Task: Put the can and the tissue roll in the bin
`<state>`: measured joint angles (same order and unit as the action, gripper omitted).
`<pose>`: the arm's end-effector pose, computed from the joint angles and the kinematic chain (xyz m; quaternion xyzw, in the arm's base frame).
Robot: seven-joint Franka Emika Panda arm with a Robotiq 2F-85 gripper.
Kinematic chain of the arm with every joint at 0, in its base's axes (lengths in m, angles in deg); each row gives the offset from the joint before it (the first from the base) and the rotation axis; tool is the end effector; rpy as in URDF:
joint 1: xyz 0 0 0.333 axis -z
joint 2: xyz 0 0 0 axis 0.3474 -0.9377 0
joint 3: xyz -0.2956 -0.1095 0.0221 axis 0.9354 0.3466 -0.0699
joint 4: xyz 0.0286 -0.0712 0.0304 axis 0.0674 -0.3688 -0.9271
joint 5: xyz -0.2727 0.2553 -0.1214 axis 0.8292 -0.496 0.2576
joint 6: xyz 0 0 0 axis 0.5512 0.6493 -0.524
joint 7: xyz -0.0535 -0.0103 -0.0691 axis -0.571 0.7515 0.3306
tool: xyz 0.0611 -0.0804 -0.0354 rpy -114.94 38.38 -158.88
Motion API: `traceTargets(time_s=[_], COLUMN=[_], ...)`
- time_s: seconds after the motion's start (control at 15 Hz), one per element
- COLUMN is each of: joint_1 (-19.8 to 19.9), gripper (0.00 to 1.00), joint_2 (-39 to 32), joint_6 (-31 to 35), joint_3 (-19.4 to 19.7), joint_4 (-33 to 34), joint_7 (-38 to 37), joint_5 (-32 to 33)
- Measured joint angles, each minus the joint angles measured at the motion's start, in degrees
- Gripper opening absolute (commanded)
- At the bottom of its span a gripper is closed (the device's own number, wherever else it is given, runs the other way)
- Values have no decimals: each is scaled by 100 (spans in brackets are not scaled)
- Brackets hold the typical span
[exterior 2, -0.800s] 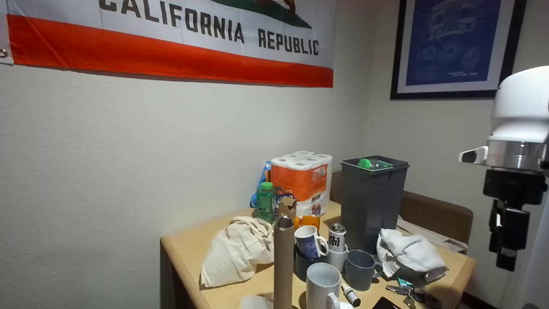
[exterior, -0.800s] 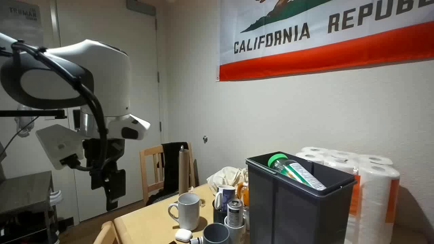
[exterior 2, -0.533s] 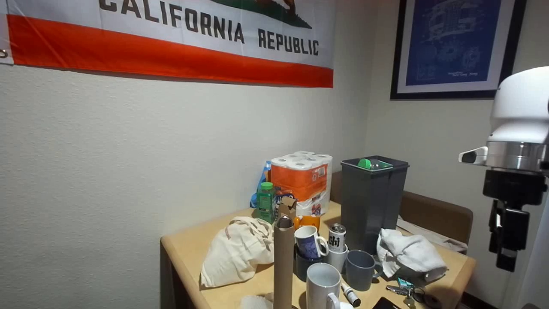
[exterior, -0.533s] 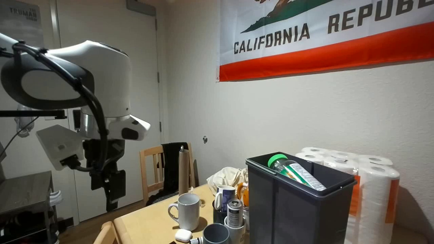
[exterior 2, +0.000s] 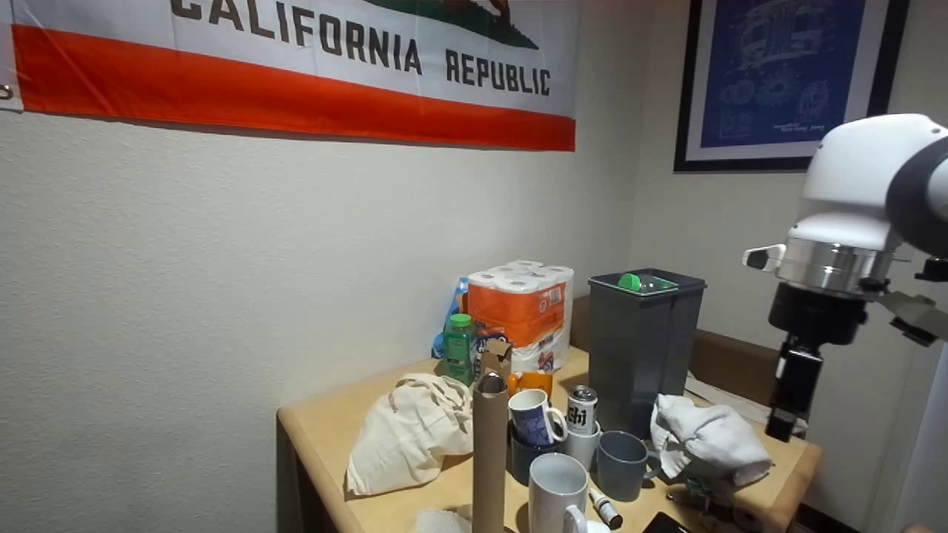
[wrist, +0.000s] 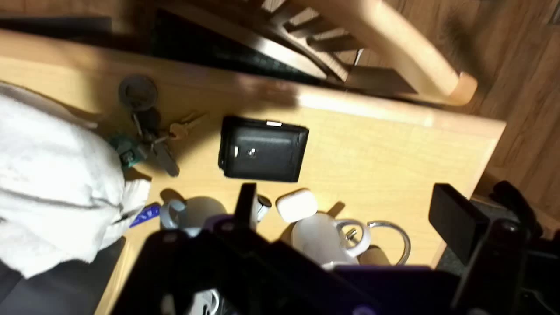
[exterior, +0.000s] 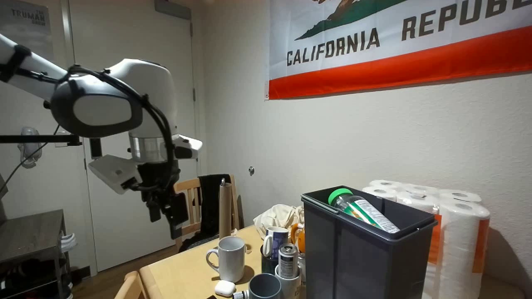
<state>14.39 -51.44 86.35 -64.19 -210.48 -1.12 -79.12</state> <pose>0.3555 0.0158 0.4088 -0.9906 -0.1154 -0.0483 0.0562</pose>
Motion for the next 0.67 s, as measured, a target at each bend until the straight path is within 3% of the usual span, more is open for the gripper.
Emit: traceTargets(time_s=[0.33,0.67], joint_1=[141,803], gripper=[100,100], joint_2=[-1716,-3255], joint_6=[1766,2613], joint_3=[-643,-835], joint_4=[930,1986], joint_7=[-1055,-3120], joint_5=[537,2464])
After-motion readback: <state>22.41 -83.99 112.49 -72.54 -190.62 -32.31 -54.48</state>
